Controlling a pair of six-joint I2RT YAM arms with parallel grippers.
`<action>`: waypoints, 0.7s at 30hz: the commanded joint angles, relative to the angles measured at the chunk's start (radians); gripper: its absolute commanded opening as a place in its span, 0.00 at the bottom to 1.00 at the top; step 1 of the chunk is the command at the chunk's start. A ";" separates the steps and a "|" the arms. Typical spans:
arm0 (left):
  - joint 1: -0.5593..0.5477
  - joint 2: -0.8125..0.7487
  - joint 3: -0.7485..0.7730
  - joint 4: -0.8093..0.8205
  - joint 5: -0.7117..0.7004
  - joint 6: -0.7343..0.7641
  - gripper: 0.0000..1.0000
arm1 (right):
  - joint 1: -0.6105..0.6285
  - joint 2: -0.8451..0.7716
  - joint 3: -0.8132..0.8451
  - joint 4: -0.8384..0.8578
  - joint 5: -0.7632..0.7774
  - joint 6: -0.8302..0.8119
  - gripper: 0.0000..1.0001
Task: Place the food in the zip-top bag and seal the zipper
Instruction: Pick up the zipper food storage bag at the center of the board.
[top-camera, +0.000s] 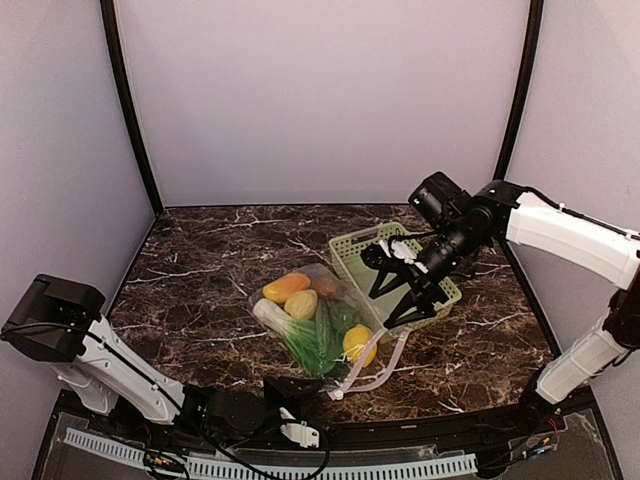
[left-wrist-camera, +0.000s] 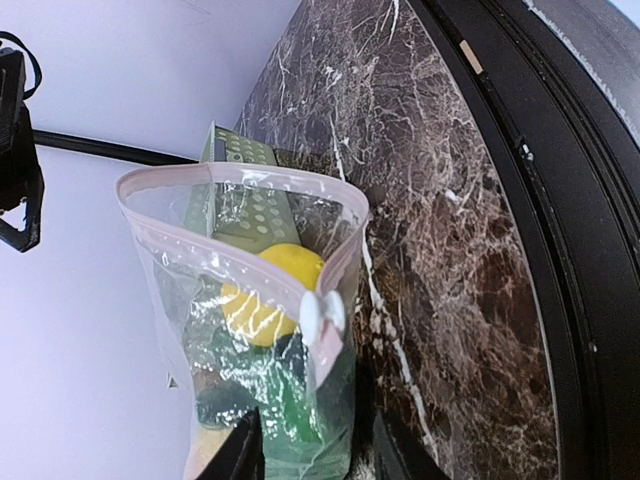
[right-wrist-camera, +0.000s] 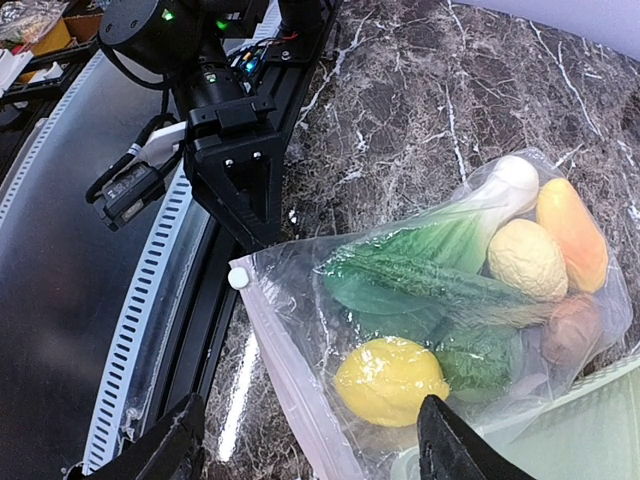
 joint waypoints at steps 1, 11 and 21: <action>-0.016 -0.093 -0.046 0.007 -0.011 0.002 0.36 | -0.007 0.015 0.027 -0.003 -0.021 0.007 0.70; -0.017 0.024 -0.013 0.092 -0.013 0.025 0.39 | -0.007 0.027 0.029 -0.006 -0.020 0.003 0.71; -0.011 0.142 0.023 0.244 -0.061 0.075 0.42 | -0.007 0.033 0.032 -0.010 -0.036 0.008 0.71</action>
